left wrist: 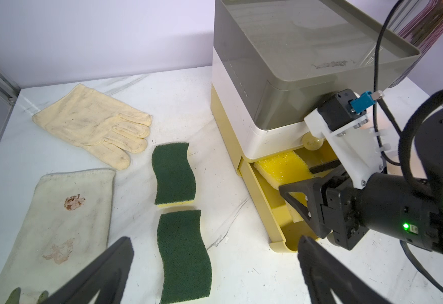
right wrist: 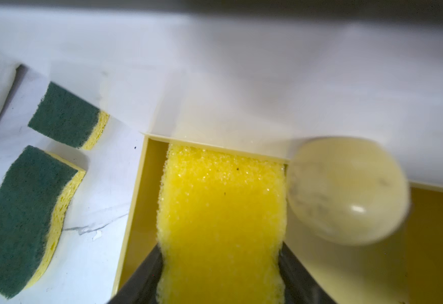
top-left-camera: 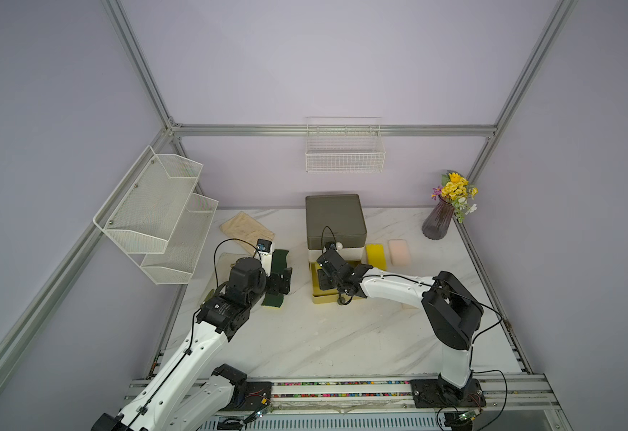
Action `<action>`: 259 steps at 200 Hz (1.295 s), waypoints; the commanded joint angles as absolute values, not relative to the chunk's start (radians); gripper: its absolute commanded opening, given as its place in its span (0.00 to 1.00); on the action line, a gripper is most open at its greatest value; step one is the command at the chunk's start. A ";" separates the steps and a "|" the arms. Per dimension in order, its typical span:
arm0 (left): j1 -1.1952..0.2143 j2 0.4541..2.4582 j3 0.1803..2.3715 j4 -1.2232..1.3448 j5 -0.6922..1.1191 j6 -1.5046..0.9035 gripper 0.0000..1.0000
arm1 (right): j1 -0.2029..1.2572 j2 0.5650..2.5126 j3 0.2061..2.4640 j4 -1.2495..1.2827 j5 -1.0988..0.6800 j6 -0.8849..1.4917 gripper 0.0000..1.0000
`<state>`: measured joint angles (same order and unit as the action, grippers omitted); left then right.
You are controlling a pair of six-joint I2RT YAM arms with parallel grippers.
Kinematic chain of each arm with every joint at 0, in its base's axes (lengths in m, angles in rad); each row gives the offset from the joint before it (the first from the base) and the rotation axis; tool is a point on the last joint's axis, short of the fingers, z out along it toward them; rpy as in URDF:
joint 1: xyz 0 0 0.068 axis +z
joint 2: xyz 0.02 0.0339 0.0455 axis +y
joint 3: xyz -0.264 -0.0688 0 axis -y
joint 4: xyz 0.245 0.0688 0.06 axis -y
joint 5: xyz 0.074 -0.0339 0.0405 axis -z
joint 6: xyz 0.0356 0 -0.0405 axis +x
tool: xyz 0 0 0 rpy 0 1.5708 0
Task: Take the sponge out of the drawer
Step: Pick up the sponge from the drawer, then place the sponge at the center of the board.
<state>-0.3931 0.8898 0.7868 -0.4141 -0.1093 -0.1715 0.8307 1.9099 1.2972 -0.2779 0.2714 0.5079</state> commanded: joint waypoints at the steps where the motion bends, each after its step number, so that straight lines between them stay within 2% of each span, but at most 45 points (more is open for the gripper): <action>1: -0.386 0.881 0.780 -0.374 -0.119 -0.156 1.00 | 0.816 1.844 1.309 -0.265 0.278 0.496 0.55; 162: -0.387 0.883 0.786 -0.380 -0.112 -0.156 1.00 | 0.816 1.685 1.252 -0.372 0.078 0.428 0.55; 259: -0.386 0.880 0.786 -0.380 -0.109 -0.159 1.00 | 0.777 1.469 1.066 -0.446 0.132 0.475 0.55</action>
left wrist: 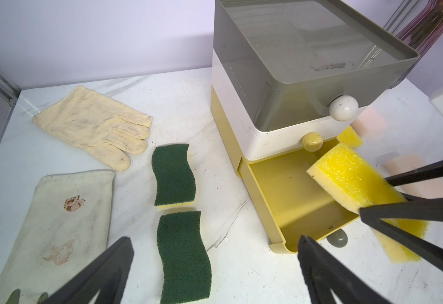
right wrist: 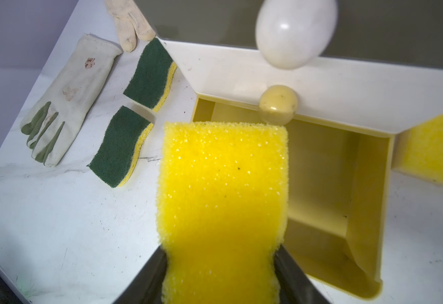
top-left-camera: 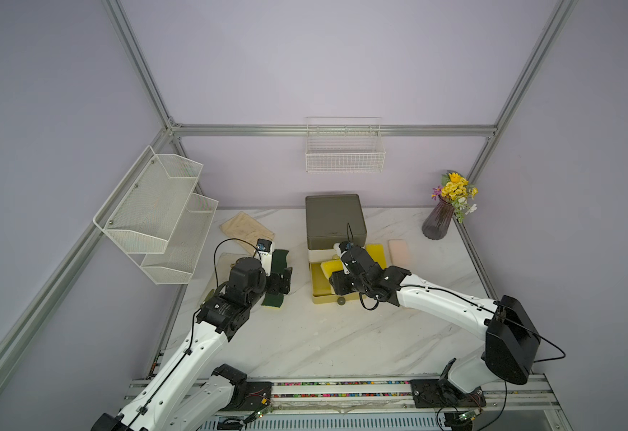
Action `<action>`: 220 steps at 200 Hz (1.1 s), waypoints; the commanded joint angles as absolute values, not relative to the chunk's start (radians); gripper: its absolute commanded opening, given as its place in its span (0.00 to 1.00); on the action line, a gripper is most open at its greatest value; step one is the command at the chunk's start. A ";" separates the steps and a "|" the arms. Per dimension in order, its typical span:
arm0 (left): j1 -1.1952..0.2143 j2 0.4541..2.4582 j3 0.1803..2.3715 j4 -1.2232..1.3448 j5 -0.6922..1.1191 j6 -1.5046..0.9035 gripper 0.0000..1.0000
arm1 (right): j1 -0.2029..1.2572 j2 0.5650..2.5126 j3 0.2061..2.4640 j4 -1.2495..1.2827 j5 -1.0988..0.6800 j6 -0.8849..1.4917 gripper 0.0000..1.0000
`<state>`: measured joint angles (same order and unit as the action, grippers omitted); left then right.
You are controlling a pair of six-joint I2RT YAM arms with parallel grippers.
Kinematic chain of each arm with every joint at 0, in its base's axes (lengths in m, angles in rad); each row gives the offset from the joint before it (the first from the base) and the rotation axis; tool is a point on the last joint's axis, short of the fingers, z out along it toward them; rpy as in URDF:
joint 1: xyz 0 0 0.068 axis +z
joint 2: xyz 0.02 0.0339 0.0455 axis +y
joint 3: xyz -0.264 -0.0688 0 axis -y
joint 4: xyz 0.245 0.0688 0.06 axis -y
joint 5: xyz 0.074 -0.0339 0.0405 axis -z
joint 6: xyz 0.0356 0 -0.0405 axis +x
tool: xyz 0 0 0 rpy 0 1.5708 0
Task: Take the sponge out of the drawer
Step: Place the sponge at the center of the board.
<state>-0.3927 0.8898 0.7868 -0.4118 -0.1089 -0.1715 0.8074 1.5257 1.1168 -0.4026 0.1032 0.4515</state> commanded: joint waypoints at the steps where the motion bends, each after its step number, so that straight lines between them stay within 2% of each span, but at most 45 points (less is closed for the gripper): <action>1: -0.386 0.879 0.785 -0.380 -0.109 -0.159 1.00 | 0.776 1.468 1.064 -0.446 0.132 0.474 0.55; 49: -0.386 0.875 0.786 -0.380 -0.109 -0.158 1.00 | 0.682 1.402 1.000 -0.456 0.103 0.502 0.55; 140: -0.386 0.854 0.794 -0.390 -0.104 -0.169 1.00 | 0.582 1.469 0.972 -0.579 0.177 0.537 0.56; 220: -0.386 0.818 0.793 -0.391 -0.079 -0.180 1.00 | 0.502 1.520 0.944 -0.575 0.197 0.519 0.59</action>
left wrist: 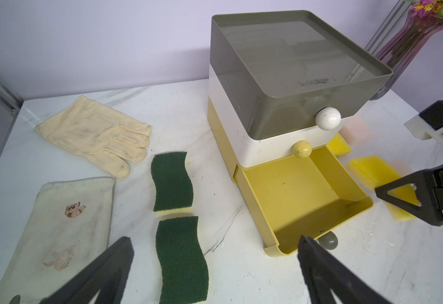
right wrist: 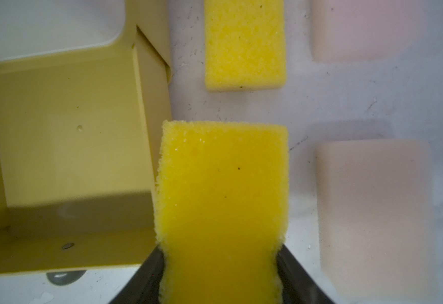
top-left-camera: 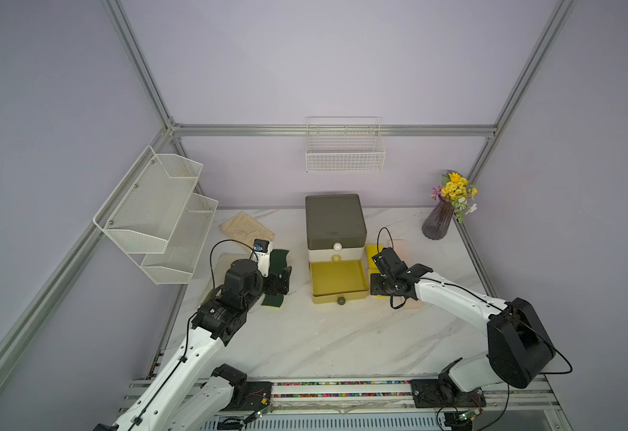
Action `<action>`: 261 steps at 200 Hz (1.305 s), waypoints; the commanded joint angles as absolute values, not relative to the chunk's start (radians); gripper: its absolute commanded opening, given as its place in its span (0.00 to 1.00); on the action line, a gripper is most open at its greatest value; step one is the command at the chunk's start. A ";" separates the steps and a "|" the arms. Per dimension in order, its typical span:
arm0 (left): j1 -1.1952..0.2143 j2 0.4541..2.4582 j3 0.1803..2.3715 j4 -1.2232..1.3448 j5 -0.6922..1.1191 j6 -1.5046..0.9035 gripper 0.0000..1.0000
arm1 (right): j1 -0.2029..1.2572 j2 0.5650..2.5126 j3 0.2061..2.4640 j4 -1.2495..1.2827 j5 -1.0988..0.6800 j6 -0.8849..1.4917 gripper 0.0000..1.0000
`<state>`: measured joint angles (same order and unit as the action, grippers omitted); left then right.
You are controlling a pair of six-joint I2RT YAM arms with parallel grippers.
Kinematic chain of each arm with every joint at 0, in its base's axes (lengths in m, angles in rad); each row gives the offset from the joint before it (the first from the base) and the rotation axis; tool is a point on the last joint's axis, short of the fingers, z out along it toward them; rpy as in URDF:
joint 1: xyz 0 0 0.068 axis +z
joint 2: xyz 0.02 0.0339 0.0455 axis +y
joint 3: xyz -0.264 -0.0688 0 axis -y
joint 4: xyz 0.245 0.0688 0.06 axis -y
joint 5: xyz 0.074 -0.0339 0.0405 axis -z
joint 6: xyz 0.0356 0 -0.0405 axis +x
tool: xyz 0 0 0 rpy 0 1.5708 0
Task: Take the sponge out of the drawer
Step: Place the sponge at the center of the board.
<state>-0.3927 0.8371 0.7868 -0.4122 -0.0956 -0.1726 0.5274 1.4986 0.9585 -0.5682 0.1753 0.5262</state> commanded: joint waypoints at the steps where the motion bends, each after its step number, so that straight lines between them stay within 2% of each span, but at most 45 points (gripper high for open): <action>1: -0.386 0.817 0.793 -0.391 -0.079 -0.180 1.00 | 0.500 1.521 0.945 -0.575 0.197 0.519 0.59; 164: -0.386 0.824 0.793 -0.394 -0.077 -0.180 1.00 | 0.472 1.633 0.916 -0.489 0.131 0.459 0.63; 192: -0.385 0.825 0.794 -0.395 -0.078 -0.180 1.00 | 0.473 1.652 0.916 -0.495 0.125 0.456 0.66; 261: -0.385 0.831 0.794 -0.396 -0.080 -0.178 1.00 | 0.473 1.642 0.928 -0.513 0.133 0.458 0.86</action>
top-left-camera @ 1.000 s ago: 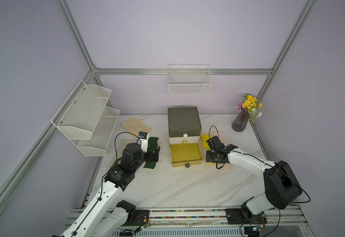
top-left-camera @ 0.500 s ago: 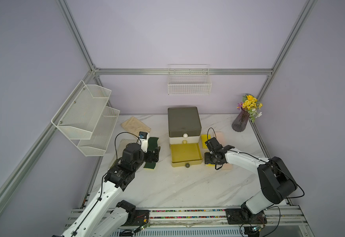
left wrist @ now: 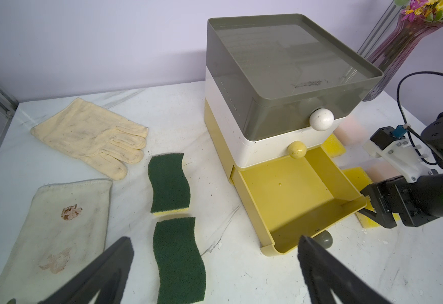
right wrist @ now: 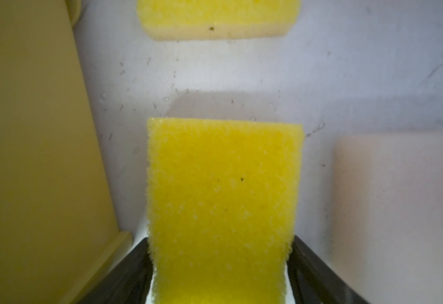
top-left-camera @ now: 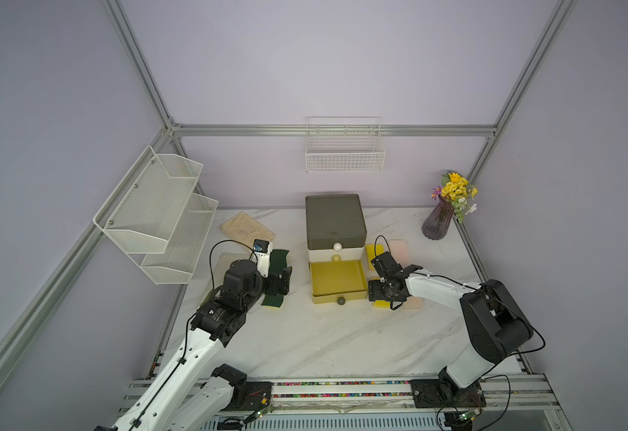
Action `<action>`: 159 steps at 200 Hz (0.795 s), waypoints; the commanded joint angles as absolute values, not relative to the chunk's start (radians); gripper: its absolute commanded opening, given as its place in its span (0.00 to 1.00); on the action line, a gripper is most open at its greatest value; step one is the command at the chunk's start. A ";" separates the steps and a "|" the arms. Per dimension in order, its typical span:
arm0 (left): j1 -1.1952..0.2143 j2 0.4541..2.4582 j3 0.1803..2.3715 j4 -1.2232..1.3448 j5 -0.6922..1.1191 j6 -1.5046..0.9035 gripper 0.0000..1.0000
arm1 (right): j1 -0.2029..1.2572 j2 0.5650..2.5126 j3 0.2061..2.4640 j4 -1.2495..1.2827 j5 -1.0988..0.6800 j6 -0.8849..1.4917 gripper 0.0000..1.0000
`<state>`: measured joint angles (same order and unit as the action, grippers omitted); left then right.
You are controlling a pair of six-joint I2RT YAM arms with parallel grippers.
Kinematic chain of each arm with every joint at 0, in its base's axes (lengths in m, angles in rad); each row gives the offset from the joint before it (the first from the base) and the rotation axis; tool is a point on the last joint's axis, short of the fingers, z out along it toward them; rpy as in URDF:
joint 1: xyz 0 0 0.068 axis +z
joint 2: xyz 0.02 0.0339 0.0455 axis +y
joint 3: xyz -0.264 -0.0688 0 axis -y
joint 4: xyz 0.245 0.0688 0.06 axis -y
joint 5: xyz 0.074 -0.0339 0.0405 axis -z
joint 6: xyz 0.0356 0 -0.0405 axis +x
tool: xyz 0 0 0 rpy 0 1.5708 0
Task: Take the sponge out of the drawer
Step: Place the sponge at the center of the board.
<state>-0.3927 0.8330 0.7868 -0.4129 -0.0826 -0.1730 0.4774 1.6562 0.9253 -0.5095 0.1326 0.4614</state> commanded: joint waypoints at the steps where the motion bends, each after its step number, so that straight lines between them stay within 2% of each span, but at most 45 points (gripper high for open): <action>1: -0.385 0.831 0.795 -0.396 -0.080 -0.178 1.00 | 0.474 1.640 0.928 -0.513 0.132 0.458 0.86; 32: -0.385 0.835 0.793 -0.396 -0.077 -0.178 1.00 | 0.473 1.578 0.943 -0.527 0.134 0.464 0.88; 94: -0.385 0.840 0.793 -0.396 -0.066 -0.175 1.00 | 0.472 1.449 0.993 -0.548 0.143 0.474 0.87; 159: -0.385 0.840 0.791 -0.388 0.052 -0.153 1.00 | 0.474 1.383 0.970 -0.450 -0.087 0.454 0.78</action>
<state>-0.3927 0.8433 0.7868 -0.4126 -0.0231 -0.1715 0.4774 1.3926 0.9775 -0.4896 0.0212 0.4622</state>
